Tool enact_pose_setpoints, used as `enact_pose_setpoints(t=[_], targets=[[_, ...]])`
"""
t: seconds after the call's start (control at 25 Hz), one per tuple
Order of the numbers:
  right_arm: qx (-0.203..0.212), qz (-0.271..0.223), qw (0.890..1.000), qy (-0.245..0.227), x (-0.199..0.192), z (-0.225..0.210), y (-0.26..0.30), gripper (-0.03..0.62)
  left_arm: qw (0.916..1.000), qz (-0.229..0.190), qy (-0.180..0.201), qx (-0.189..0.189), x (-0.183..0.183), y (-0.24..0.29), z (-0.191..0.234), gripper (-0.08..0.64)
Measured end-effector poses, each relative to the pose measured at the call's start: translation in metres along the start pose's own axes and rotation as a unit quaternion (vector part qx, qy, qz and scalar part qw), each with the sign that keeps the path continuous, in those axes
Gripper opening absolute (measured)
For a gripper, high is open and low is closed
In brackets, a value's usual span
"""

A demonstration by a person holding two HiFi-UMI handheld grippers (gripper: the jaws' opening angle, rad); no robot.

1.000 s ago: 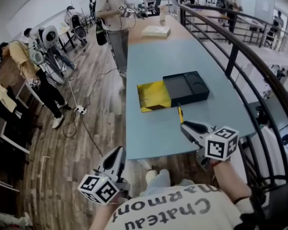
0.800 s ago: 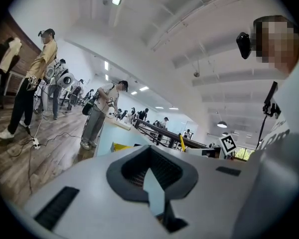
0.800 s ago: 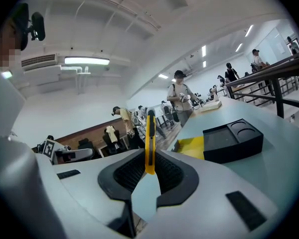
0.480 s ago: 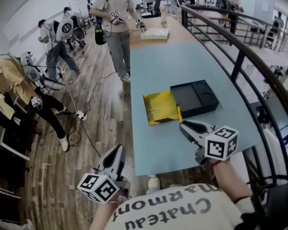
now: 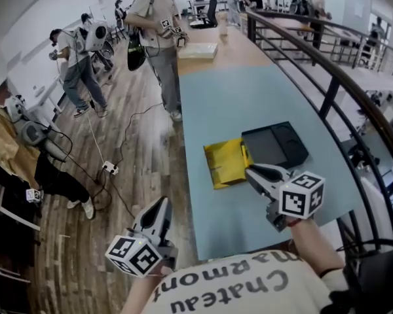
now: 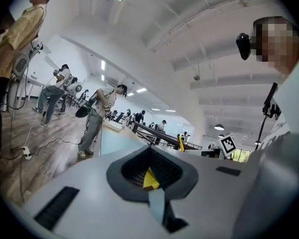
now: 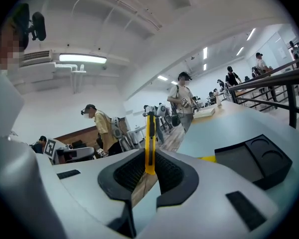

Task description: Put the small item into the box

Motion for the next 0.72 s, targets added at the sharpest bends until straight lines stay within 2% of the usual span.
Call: enact_pose_setpoints(t=[0.4,0.72], targets=[[-0.028,0.017,0.999,0.017,0.002,-0.015,0.046,0.078,0.9997,0.008,-0.022,-0.006,-0.008,0.025,0.050,0.003],[-0.058,0.037,0.997,0.046,-0.007,-0.036,0.084,0.078,0.9986,0.036,-0.039,-0.007,-0.021,0.040,0.083,0.003]])
Point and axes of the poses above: the fingertips, and each gripper's own axes: y forward along the fingers, z to its left, x out of its top, the point moved 8 cm from there along -y, backward along the fingers, and after that the axes turned 12 degrees about y, right-handed, at the moved point
